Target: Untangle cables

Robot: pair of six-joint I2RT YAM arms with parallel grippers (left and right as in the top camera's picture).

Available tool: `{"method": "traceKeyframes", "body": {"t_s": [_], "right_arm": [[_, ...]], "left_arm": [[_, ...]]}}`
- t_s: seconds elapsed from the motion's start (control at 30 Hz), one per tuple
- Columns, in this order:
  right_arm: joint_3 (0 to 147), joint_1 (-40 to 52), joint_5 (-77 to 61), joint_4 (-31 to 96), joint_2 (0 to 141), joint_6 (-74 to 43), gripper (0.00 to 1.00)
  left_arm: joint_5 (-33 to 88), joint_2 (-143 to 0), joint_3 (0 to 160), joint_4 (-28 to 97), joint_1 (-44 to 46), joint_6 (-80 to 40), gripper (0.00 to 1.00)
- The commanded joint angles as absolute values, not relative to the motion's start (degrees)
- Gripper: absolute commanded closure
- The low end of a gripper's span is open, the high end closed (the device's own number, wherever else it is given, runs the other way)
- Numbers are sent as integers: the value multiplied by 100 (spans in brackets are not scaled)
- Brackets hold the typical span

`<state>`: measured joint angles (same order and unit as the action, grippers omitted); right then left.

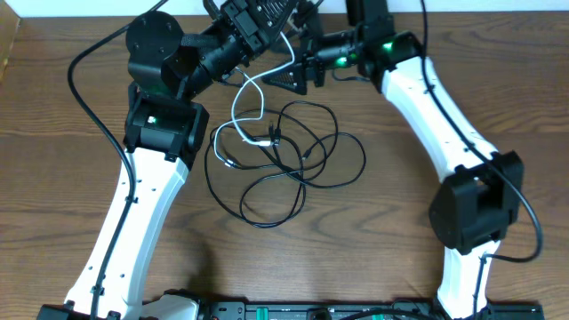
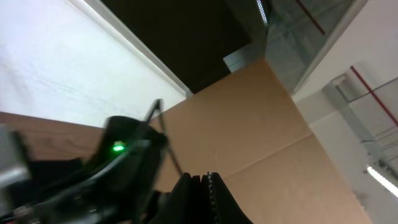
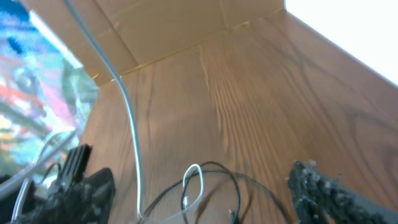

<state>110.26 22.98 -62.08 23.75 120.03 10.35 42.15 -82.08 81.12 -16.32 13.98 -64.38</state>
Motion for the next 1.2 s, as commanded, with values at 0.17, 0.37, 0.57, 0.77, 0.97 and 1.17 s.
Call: {"method": "traceKeyframes", "body": {"t_s": [0.17, 0.37, 0.57, 0.77, 0.97, 1.17], "right_arm": [[11034, 2714, -6707, 1361, 12387, -296, 22], [11034, 2775, -6451, 1678, 12390, -296, 81], [11034, 2593, -5986, 2231, 12387, -298, 99], [11037, 1988, -5443, 2838, 12283, -375, 99], [11100, 1201, -4764, 3181, 11762, -751, 99], [11762, 593, -4665, 2991, 11399, -1632, 99]], "left_arm": [[4329, -8160, 8178, -1684, 1378, -6674, 93], [4333, -8160, 8178, -1684, 1378, -6674, 93], [4359, -8160, 8178, -1682, 1378, -6674, 92], [4567, -8160, 8176, -1278, 1275, -6479, 83], [4425, -8160, 8171, 399, 1173, -4967, 55], [3594, -8160, 8171, 1643, 1173, -3833, 20]]}}
